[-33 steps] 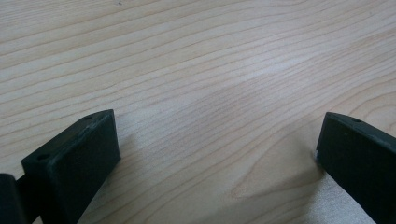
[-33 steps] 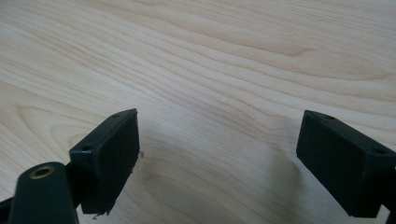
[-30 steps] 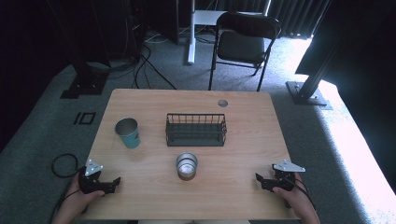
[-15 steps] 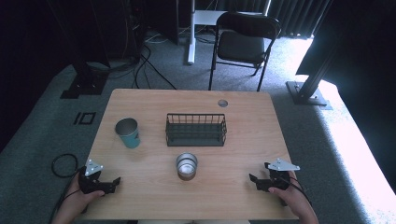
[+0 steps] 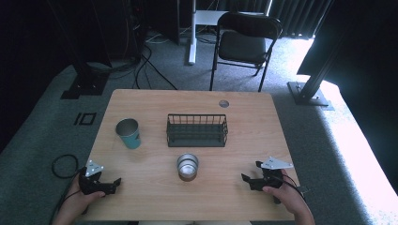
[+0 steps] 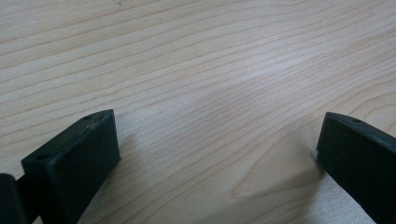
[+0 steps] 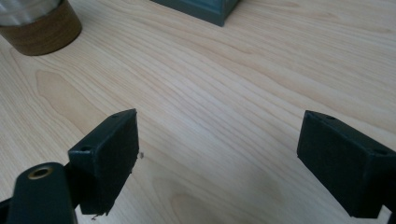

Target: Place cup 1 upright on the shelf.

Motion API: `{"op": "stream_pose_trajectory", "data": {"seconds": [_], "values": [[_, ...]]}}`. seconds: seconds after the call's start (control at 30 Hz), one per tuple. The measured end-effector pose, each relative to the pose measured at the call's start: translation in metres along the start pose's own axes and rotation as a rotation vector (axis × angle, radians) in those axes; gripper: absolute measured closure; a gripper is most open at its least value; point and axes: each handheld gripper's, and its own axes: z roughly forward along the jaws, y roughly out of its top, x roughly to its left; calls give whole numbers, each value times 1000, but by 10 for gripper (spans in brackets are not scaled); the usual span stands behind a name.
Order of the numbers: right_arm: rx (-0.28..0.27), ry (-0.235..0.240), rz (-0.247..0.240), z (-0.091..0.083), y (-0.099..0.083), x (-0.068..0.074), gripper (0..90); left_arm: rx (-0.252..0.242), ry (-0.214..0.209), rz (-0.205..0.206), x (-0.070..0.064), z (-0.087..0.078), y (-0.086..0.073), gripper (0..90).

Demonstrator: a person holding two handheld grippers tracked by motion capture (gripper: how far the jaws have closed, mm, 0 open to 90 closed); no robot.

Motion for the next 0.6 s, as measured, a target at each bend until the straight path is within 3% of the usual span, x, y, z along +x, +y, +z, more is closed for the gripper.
{"op": "stream_pose_trajectory", "data": {"seconds": [0.43, 0.6], "values": [[-16, 80, -56, 15, 12, 18, 125, 0, 0, 0, 0, 0, 0, 3], [-16, 110, -101, 21, 19, 30, 125, 1, 0, 1, 0, 0, 0, 3]]}}
